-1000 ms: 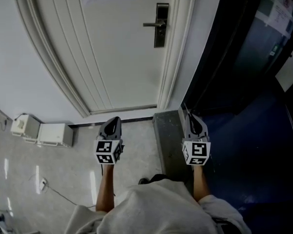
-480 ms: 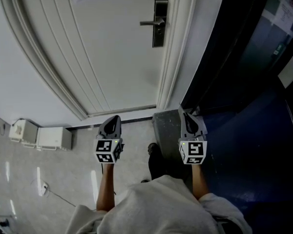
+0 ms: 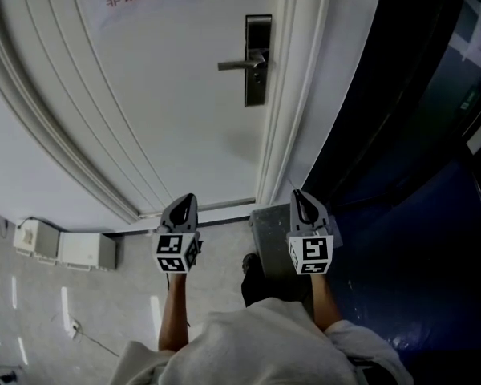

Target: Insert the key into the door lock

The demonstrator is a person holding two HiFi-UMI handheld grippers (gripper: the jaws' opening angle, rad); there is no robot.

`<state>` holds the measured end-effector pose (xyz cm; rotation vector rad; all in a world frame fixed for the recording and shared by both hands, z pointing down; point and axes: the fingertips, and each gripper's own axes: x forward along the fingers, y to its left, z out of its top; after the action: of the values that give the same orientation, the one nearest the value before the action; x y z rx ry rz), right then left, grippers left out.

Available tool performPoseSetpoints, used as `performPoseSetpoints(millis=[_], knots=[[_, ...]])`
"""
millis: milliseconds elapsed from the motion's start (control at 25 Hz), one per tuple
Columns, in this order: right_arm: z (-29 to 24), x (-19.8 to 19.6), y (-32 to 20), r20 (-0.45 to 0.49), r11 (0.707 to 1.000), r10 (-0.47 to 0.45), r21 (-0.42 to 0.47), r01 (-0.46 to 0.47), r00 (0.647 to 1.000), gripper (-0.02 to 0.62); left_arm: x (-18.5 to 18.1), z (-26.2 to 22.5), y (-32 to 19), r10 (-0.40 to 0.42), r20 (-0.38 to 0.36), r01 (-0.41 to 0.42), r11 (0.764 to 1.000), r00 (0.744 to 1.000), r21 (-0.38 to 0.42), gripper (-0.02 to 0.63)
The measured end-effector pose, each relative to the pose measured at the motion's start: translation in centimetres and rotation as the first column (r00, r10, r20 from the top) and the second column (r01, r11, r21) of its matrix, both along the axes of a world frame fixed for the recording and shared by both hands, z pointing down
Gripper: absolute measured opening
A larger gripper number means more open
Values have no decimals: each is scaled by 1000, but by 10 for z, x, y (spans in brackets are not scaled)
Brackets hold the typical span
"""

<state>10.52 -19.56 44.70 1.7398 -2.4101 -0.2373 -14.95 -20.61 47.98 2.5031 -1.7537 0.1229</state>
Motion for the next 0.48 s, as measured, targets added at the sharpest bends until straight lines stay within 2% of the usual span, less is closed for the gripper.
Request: performPoseSetpoints(millis=[480], knots=[[-53,6,-201,7,993,-99,60,98,995,31,32,-52,-197,-31,15,30,998,999,47,17]])
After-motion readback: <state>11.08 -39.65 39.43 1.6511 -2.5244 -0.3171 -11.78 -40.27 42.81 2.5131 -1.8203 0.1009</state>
